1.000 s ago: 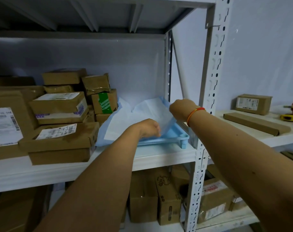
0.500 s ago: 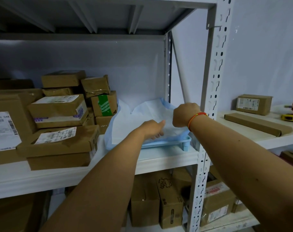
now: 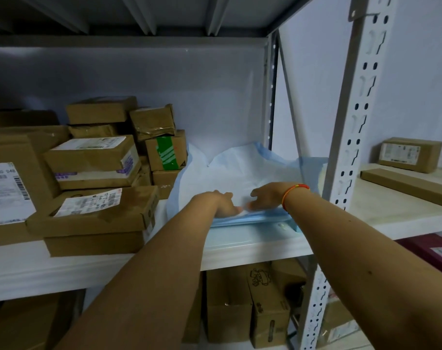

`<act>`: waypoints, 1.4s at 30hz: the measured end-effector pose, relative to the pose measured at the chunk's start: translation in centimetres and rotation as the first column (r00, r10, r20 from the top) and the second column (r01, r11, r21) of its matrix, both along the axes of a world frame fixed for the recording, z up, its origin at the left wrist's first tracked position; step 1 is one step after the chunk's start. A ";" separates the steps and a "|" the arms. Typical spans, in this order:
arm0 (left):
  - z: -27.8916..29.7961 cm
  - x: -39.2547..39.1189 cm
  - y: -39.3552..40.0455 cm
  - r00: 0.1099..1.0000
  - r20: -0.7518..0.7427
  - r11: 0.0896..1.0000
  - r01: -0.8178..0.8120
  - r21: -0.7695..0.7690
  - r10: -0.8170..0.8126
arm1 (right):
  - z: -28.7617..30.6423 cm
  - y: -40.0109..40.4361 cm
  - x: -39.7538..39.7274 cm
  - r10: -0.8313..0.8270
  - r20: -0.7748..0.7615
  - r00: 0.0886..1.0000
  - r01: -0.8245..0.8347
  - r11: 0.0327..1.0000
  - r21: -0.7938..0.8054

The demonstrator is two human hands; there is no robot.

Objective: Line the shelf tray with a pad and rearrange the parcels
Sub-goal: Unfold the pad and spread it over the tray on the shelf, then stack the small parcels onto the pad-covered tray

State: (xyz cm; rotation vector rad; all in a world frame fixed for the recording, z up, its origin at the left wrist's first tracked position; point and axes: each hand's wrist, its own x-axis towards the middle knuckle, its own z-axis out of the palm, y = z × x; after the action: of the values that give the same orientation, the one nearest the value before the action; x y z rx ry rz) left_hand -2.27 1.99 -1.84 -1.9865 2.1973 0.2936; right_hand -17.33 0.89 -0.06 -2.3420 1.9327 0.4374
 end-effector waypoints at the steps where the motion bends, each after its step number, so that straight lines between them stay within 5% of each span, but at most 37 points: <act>1: 0.1 -0.1 0.1 1.000 -0.009 0.999 -0.005 0.043 0.006 | -0.3 -0.6 -0.1 -0.011 -0.041 0.999 0.013 0.999 0.053; 6: 0.5 -0.6 0.6 0.998 -0.058 0.983 -0.015 0.182 0.026 | -5.3 -12.7 -2.1 -0.050 -0.203 0.978 0.076 0.989 0.124; 10: 1.0 -1.0 1.4 0.995 -0.090 0.971 -0.023 0.239 0.045 | -5.9 -14.1 -1.7 0.024 -0.291 0.956 0.020 0.989 0.147; 13: 1.3 -1.3 1.6 0.996 -0.069 0.974 -0.041 0.223 0.058 | -4.2 -11.0 -0.8 -0.080 -0.137 0.987 0.097 0.988 0.120; 18: 0.0 -0.5 -1.7 0.993 0.054 0.994 -0.107 -0.029 0.108 | -0.7 -2.8 0.0 -0.047 -0.025 0.999 0.046 0.998 -0.033; 22: -1.7 0.6 -4.3 0.973 0.141 0.981 -0.190 0.042 0.183 | -1.5 -3.5 -1.4 -0.060 0.008 0.998 0.061 0.996 -0.061; 28: -1.2 0.7 -3.4 0.979 0.047 0.980 -0.200 0.002 0.199 | -0.6 -2.8 -1.9 -0.031 0.022 0.999 0.031 0.999 -0.042; 32: 1.5 0.8 -0.9 0.973 -0.098 0.960 -0.223 -0.171 0.208 | 0.9 -2.4 -0.7 0.009 0.097 0.995 0.005 0.991 -0.137; 37: 4.6 1.5 3.6 0.927 -0.282 0.772 -0.365 -0.520 0.248 | 2.0 -1.5 3.6 0.156 0.221 0.963 -0.072 0.935 -0.348; 42: 6.9 3.5 7.8 0.849 -0.412 0.576 -0.527 -0.625 0.330 | 1.8 1.2 8.9 0.302 0.347 0.888 -0.125 0.884 -0.451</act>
State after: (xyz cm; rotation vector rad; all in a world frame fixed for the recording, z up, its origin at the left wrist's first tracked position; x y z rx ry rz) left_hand 1.19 9.83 5.09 -3.0924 2.1034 -0.3842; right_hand -8.40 2.05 1.74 -2.6339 1.6897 -0.4877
